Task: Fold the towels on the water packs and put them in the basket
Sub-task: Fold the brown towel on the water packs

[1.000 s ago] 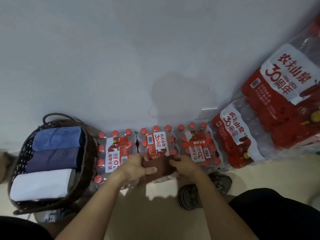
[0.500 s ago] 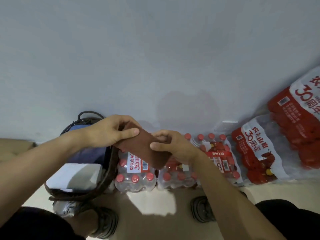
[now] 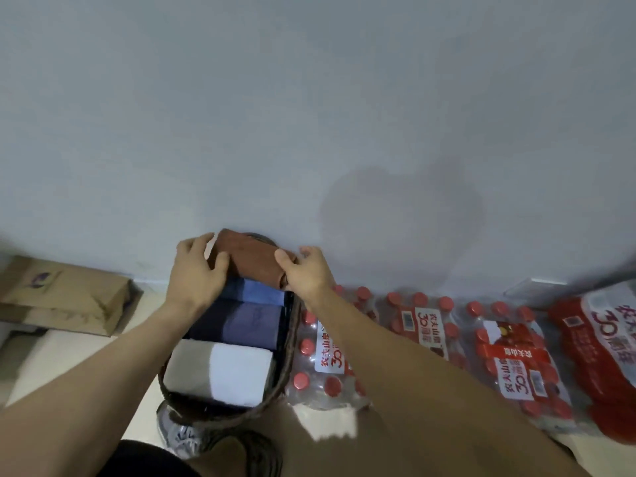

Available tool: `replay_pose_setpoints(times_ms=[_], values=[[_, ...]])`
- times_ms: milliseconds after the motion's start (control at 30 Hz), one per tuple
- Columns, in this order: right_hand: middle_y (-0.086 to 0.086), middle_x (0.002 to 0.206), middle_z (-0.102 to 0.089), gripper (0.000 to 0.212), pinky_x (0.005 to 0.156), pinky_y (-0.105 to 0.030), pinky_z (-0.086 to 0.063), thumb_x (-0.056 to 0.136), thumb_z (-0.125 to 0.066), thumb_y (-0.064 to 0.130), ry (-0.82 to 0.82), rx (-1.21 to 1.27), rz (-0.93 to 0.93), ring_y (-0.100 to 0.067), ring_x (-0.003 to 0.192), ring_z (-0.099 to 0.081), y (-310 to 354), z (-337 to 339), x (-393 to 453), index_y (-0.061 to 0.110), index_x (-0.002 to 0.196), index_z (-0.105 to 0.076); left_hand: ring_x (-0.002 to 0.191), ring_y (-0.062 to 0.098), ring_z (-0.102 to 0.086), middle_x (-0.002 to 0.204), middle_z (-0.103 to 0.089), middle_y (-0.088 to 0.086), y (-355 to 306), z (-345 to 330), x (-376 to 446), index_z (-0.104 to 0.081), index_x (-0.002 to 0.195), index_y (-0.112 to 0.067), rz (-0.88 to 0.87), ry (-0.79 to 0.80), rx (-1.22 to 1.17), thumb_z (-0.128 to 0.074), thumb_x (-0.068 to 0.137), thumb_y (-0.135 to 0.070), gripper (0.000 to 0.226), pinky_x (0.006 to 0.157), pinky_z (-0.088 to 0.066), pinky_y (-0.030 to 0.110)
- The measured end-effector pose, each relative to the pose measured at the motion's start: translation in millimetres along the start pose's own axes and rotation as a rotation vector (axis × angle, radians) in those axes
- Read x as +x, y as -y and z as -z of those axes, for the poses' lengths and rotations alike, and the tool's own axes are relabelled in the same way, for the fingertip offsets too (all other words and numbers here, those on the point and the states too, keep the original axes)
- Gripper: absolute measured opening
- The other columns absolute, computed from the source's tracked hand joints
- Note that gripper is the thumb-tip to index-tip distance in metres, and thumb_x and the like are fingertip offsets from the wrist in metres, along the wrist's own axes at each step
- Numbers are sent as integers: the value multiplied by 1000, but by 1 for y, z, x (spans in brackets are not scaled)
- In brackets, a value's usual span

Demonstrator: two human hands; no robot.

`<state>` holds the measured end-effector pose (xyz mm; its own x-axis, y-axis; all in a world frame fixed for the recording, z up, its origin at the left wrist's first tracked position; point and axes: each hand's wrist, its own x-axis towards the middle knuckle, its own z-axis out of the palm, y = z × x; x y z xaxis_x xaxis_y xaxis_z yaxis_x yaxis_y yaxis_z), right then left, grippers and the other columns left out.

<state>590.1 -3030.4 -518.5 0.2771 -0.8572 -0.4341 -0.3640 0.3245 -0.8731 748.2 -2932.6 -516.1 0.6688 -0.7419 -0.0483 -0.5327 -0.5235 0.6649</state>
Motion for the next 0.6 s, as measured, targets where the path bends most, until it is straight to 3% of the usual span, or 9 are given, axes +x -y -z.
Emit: replay_pose_setpoints(times_ms=[33,100,167,267,367,467,533,600], values=[[-7,124,-58,59,87,-16,-39,88,-70,39,-59,-147,61,-22,110,-58,-3,-3,2,6,131,-47,129,33,-45,141,-44,19,5,1,-3,-47,142,-10,-78,22,72,-50,93,-34,54,111,-35,43],[-3,112,-59,55,67,-11,-31,86,-71,42,-121,-244,176,-16,94,-56,-7,-4,6,9,124,-51,134,30,-40,147,-37,15,12,2,-8,-39,148,-16,-195,77,93,-53,94,-29,58,115,-31,40],[6,90,-60,42,59,-5,-33,83,-75,41,-99,-239,233,-9,76,-53,-9,-4,10,10,109,-61,134,23,-40,148,-37,9,16,1,-9,-34,150,-23,-218,113,27,-59,95,-25,61,112,-30,29],[20,74,-53,31,54,2,-32,82,-77,37,-22,-186,267,9,62,-49,-10,-1,11,14,99,-66,120,24,-53,131,-55,9,18,2,-7,-49,140,-27,-156,76,-33,-62,93,-32,49,101,-35,25],[21,78,-56,26,55,3,-33,84,-75,37,22,-160,275,10,67,-52,-9,-1,9,18,100,-67,103,26,-62,115,-61,10,22,8,-6,-62,128,-23,-153,-23,2,-67,90,-31,39,95,-46,32],[12,97,-64,27,63,2,-35,90,-68,41,54,-198,318,-5,86,-59,-5,-4,7,21,108,-68,95,27,-63,110,-62,12,23,14,-4,-67,124,-18,-140,-77,73,-71,87,-29,38,89,-47,33],[4,117,-58,33,80,-8,-42,92,-64,42,20,-279,362,-12,100,-59,-6,-7,6,21,117,-65,100,31,-61,112,-59,16,21,12,-2,-67,124,-16,-113,-37,137,-70,87,-25,39,92,-44,33],[0,124,-47,34,92,-22,-45,93,-63,38,-88,-362,416,-13,104,-55,-9,-10,2,19,121,-62,105,32,-58,117,-53,17,20,7,-5,-64,126,-15,-95,25,140,-69,88,-21,39,97,-41,30]])
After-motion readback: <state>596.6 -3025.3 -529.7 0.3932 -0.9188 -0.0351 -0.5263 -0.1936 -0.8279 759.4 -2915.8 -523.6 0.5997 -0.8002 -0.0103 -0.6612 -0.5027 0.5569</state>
